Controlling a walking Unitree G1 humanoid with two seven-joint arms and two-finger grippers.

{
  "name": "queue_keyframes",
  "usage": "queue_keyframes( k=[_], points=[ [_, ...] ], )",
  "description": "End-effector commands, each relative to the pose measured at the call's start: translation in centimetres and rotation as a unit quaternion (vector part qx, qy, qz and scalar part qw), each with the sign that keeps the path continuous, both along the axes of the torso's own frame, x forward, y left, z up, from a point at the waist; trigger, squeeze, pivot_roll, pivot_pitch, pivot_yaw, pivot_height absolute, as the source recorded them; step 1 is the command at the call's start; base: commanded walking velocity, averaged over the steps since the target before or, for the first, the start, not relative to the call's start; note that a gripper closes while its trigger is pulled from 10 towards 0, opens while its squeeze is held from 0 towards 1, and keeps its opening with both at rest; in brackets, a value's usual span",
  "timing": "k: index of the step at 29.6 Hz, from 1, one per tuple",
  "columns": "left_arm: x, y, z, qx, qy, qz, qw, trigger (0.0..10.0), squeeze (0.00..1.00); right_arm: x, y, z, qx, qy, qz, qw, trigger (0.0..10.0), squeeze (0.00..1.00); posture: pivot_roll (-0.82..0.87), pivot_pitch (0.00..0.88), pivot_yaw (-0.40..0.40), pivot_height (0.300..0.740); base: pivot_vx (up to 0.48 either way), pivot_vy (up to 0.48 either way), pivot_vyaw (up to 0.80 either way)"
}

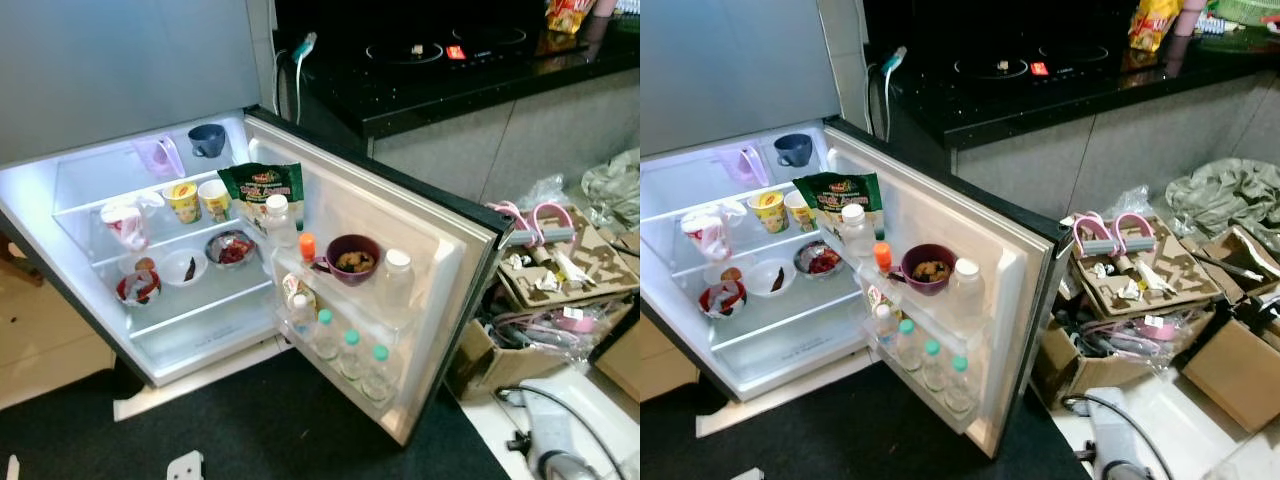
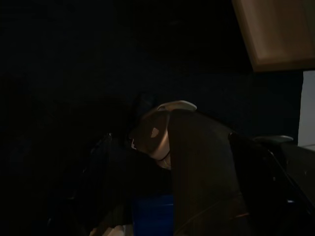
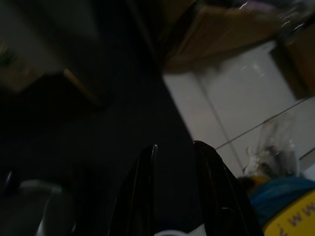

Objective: Restocking fridge

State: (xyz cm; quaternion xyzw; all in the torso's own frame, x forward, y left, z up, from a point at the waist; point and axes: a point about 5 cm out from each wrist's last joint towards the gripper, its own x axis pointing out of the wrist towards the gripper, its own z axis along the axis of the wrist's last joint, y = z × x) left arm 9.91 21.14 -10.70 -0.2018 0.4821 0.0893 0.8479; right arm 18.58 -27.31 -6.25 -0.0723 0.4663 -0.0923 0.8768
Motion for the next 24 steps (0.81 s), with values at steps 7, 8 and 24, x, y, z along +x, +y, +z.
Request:
queue_keyframes(
  k=[7, 8, 24],
  points=[
    [-0.5, 0.3, -0.1, 0.01, 0.015, -0.008, 1.0, 10.0, 0.0, 4.5, -1.3, 3.3, 0.016, -0.119, -0.065, 0.991, 10.0, 0.0, -0.06, 0.0, -0.022, 0.74, 0.0, 0.0, 0.0],
    [-0.5, 0.4, -0.1, 0.01, 0.015, -0.008, 1.0, 10.0, 0.0, 5.1, -1.5, 3.9, 0.015, -0.134, -0.069, 0.988, 10.0, 0.0, -0.06, 0.0, -0.022, 0.74, 0.0, 0.0, 0.0],
    [-0.9, 0.5, -0.2, 0.009, 0.021, -0.002, 1.0, 10.0, 0.0, 13.4, -1.7, 12.7, 0.147, -0.358, -0.108, 0.916, 10.0, 0.0, -0.05, 0.0, -0.026, 0.74, 0.0, 0.0, 0.0]
  ],
)
